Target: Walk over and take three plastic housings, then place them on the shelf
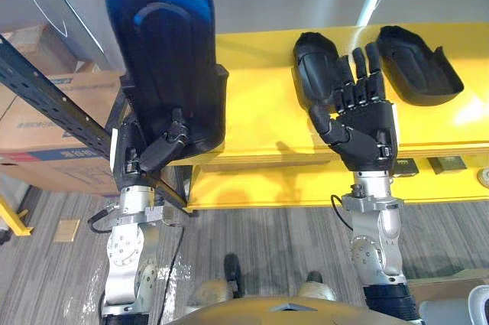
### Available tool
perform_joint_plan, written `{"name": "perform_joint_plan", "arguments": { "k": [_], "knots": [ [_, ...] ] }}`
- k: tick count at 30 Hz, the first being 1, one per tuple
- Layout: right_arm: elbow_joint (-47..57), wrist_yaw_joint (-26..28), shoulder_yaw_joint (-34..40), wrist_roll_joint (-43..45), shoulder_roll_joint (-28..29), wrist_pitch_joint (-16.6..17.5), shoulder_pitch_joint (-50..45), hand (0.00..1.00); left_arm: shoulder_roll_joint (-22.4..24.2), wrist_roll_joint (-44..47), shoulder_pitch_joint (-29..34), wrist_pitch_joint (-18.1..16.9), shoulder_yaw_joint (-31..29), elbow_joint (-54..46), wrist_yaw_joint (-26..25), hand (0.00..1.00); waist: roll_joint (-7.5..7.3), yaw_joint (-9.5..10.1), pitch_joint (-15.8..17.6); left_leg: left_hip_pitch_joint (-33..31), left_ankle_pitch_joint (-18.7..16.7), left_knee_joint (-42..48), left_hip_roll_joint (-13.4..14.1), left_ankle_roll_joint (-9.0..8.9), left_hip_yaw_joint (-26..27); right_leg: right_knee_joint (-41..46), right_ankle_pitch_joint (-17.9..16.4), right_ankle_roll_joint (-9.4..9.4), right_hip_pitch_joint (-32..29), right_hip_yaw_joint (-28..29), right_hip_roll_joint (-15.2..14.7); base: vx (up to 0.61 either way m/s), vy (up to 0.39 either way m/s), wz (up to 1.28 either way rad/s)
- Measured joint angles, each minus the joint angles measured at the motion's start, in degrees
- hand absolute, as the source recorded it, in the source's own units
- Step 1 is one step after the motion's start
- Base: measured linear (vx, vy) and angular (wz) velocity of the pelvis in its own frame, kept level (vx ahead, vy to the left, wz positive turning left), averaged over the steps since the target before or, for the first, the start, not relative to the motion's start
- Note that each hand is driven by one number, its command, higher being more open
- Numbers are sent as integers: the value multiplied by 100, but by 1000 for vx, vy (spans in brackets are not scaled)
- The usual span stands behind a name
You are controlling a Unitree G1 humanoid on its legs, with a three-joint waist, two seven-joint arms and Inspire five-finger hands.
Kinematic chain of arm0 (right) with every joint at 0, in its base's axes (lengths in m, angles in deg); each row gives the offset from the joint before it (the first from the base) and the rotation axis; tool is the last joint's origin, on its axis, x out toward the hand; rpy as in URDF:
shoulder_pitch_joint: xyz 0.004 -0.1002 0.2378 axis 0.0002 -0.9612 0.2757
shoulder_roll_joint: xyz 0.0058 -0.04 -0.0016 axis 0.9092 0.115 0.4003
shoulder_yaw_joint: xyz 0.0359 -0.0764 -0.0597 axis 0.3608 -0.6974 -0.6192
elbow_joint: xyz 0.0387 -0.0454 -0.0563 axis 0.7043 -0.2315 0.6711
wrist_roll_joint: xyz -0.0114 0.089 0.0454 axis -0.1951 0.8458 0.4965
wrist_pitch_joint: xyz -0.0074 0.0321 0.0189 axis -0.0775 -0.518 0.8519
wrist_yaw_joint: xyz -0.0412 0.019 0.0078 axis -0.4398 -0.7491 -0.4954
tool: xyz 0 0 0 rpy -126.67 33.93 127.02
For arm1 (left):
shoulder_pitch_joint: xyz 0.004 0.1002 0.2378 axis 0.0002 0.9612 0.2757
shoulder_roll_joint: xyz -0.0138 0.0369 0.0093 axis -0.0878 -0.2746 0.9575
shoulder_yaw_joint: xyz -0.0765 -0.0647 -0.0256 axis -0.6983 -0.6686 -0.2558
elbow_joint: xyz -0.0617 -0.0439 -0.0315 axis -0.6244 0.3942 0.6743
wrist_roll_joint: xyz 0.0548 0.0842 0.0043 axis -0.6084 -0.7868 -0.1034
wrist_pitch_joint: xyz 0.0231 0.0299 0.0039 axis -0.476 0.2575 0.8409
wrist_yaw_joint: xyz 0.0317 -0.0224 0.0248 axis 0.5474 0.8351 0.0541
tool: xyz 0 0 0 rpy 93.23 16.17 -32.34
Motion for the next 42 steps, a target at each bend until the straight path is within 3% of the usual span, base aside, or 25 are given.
{"name": "perform_joint_plan", "arguments": {
  "k": [4,12,15,19,26,30,31,42],
  "knots": [
    [-25,1,-131,9,-158,-280,530,100,54,586,-405,263,152,492,-58,0,46,-54,47,-117,108,16,93,-23,-22,-9,9,-7,-103,-18,100,5,-43,2],
    [-263,23,-510,3,-186,-527,1760,100,9,1491,-2323,328,210,1488,-20,0,164,-175,837,-358,282,21,109,-6,28,487,-14,-174,-654,162,63,-79,16,-4],
    [-337,102,-583,-1,-201,-676,1982,100,-41,1560,-2685,342,211,1718,-11,0,196,-231,939,-424,333,22,44,33,62,752,-91,-138,-868,248,-37,-52,32,-5],
    [-342,174,-719,-12,-394,-771,2154,100,-125,1483,-2771,365,170,1801,-44,0,234,-249,1022,-417,344,22,34,28,128,926,-145,-163,-1001,371,-60,-17,6,-9],
    [-341,244,-770,-9,-624,-1003,2337,100,-444,596,-3036,1009,-152,1787,-454,0,427,-302,1174,-517,384,16,78,-52,114,1240,-307,-185,-1269,418,-60,-28,-38,-1],
    [-336,241,-778,-7,-623,-1026,2342,100,-578,349,-3197,1251,-188,1790,-584,0,464,-322,1262,-519,401,17,85,-73,118,1303,-311,-193,-1300,438,-58,-9,-42,-2],
    [-336,242,-779,-7,-623,-1047,2342,100,-600,342,-3194,1333,-202,1794,-626,100,470,-328,1272,-519,404,17,86,-76,119,1307,-311,-193,-1303,441,-58,10,-34,-1],
    [-263,203,-1057,-11,-604,-1215,2337,100,-652,355,-3332,1445,-197,1979,-857,100,480,-361,1278,-485,421,18,112,-97,131,1321,-311,-192,-1292,453,-42,14,-35,-1]
  ]
}}
